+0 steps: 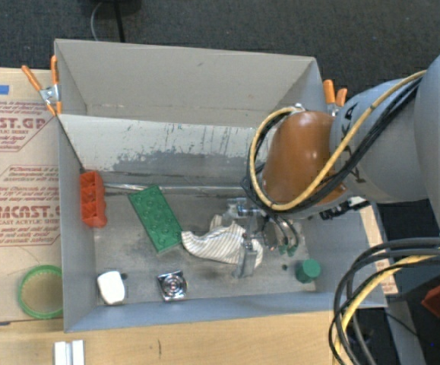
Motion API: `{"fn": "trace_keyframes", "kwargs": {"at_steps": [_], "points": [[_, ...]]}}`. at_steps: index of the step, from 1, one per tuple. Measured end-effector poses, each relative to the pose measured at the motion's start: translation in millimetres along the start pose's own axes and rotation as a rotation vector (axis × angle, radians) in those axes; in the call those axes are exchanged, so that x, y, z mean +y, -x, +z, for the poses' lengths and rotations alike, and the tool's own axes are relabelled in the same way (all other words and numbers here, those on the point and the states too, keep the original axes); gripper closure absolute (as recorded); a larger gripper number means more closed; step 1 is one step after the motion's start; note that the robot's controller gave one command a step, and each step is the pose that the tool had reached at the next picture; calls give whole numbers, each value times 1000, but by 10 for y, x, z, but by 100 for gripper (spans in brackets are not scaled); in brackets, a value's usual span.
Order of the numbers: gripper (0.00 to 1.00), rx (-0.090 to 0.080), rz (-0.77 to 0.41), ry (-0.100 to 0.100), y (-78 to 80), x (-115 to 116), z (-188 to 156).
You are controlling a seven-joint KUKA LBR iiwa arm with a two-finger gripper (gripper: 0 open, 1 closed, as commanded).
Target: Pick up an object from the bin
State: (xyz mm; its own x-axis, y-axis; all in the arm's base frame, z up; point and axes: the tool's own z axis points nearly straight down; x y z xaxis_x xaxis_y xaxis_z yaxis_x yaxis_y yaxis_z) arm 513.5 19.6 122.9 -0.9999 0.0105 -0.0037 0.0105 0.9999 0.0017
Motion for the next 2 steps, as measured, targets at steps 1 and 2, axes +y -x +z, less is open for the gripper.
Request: {"fn": "trace_keyframes", "kwargs": {"at_steps": [1, 2], "points": [[100, -2, 5, 1, -136, 521, -40], [0, -2, 5, 1, -136, 520, -40]]}}
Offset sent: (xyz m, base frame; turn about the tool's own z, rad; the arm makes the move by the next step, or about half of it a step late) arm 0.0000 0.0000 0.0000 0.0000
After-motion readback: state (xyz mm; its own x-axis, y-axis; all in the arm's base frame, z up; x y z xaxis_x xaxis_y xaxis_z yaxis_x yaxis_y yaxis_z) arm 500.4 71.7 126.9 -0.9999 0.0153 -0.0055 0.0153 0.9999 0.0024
